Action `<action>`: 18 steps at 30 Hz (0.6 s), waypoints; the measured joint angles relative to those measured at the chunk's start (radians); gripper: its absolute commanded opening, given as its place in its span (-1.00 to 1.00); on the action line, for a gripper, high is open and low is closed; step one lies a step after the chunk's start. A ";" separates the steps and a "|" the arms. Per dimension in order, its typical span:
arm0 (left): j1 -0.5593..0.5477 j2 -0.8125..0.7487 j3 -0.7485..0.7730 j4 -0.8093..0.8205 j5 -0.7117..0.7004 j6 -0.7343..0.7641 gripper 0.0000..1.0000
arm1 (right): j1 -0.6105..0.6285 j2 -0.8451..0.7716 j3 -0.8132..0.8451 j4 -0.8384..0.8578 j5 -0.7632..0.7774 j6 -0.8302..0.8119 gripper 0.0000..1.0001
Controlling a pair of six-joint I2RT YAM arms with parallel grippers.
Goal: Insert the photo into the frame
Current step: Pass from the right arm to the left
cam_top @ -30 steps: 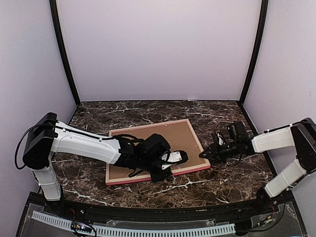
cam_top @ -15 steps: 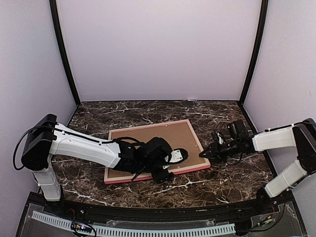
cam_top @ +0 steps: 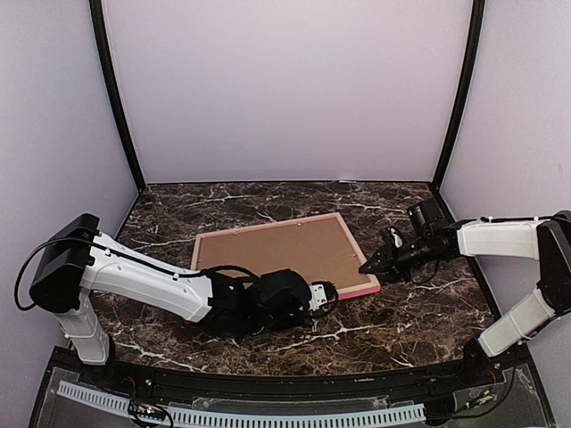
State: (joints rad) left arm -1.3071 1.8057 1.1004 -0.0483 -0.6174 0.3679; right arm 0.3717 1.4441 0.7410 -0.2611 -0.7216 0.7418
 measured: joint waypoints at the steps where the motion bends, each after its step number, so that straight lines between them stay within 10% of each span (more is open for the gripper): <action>1: -0.002 -0.011 -0.006 0.006 -0.019 0.011 0.44 | 0.000 0.000 0.002 -0.006 -0.001 0.000 -0.97; 18: -0.026 -0.052 -0.022 -0.007 -0.048 0.072 -0.38 | -0.005 0.000 0.031 -0.054 -0.033 0.032 -0.33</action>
State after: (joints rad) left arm -1.3327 1.7535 1.0782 -0.0551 -0.6659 0.4400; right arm 0.3664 1.4441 0.7715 -0.3149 -0.7544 0.7738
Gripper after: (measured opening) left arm 0.345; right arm 0.276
